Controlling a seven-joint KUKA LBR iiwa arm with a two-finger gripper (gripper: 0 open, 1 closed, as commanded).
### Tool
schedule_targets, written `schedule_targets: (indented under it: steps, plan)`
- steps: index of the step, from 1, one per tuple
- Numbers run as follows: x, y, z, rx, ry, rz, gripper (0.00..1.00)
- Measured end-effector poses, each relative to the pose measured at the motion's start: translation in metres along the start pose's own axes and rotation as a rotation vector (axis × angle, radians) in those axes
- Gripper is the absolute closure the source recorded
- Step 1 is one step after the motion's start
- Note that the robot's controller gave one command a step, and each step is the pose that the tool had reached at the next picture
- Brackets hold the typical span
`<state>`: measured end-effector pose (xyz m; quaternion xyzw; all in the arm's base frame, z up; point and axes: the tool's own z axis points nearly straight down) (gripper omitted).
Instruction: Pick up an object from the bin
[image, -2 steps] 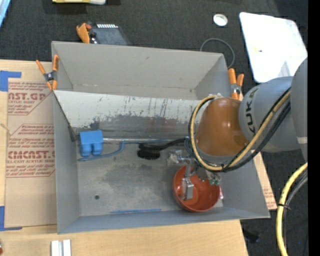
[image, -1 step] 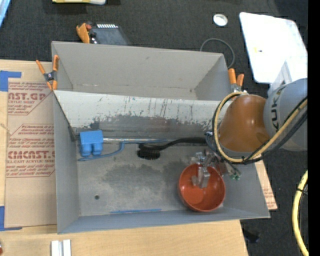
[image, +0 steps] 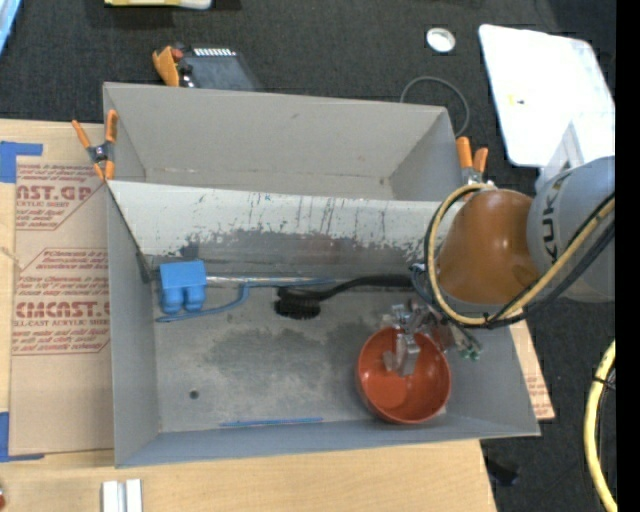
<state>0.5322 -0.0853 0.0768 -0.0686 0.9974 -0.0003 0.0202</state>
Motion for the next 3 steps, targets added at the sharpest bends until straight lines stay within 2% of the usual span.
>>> schedule_targets:
  steps: [1,2,3]
  plan:
    - [0.0,-0.002,-0.059,-0.002,0.013,0.02,1.0]
    - [-0.003,0.003,-0.095,-0.002,0.016,0.021,1.0]
    - [-0.004,0.006,-0.124,-0.002,0.008,-0.023,1.0]
